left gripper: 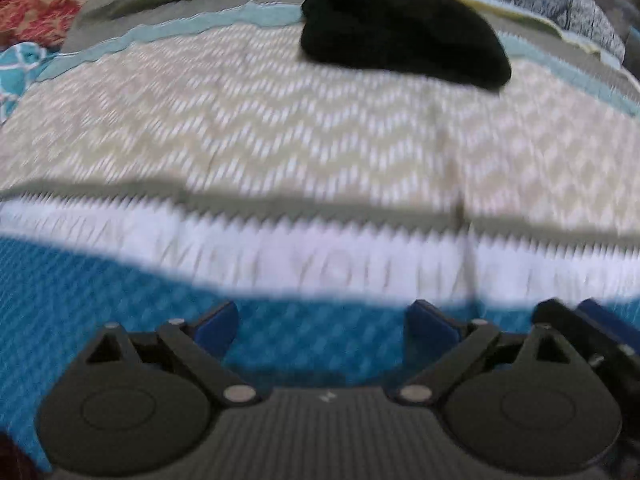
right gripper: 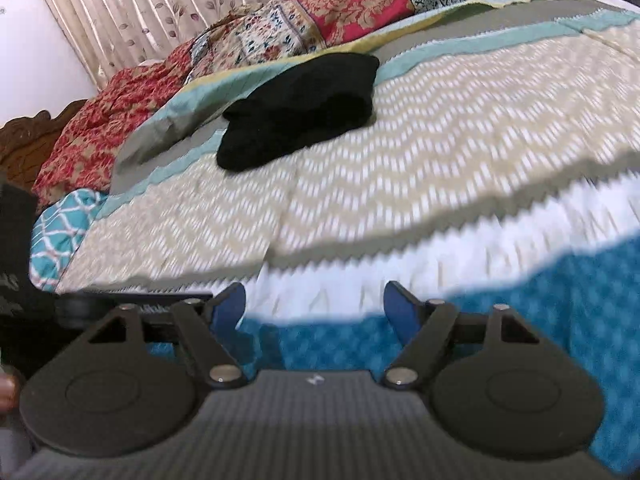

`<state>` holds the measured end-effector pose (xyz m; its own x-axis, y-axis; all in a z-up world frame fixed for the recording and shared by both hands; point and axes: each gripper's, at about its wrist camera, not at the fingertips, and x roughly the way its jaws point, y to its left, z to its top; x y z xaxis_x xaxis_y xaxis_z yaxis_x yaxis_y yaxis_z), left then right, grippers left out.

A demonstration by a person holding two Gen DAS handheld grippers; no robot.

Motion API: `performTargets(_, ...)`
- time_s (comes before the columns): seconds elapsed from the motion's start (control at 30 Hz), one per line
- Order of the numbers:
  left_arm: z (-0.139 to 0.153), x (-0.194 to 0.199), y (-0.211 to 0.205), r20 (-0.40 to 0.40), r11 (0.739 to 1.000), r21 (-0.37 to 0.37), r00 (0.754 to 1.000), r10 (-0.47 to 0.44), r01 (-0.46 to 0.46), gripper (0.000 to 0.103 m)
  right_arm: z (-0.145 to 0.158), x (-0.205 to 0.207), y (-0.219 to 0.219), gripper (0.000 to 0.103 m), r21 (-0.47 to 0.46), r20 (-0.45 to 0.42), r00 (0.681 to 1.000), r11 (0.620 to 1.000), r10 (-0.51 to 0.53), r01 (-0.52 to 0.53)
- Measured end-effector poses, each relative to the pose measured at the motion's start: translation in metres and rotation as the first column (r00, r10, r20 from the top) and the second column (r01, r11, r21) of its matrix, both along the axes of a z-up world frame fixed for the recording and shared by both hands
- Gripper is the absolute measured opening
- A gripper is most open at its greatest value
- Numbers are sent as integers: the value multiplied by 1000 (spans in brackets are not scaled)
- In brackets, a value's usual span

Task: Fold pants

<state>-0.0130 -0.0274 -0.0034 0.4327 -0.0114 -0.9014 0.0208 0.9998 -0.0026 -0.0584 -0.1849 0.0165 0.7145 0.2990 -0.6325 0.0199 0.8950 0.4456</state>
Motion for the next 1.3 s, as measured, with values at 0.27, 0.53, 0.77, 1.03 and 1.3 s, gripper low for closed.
performTargets(0.27,1,-45,4,35,999,47,999,-23,21,103,-6,-47,13,91,-61,-3,1000,998,8,-8)
performTargets(0.53,4,-46,6,12,999,35,1000,-24,24,103,-5,-52,20,99,-158,1,998,985,-67,66)
performTargets(0.77,2,-44,5,6,999,35,1000,-23,23,103,-15,-54,18,103,-155,12,998,986,-54,56)
performTargets(1.03,-1,-37,6,19,1000,23,1000,1,-1,103,-21,-52,26,103,-227,38,999,973,-22,31)
performTargets(1.3,-2,-37,4,44,999,35,999,-20,19,103,-24,-52,25,103,-224,66,997,973,-34,48)
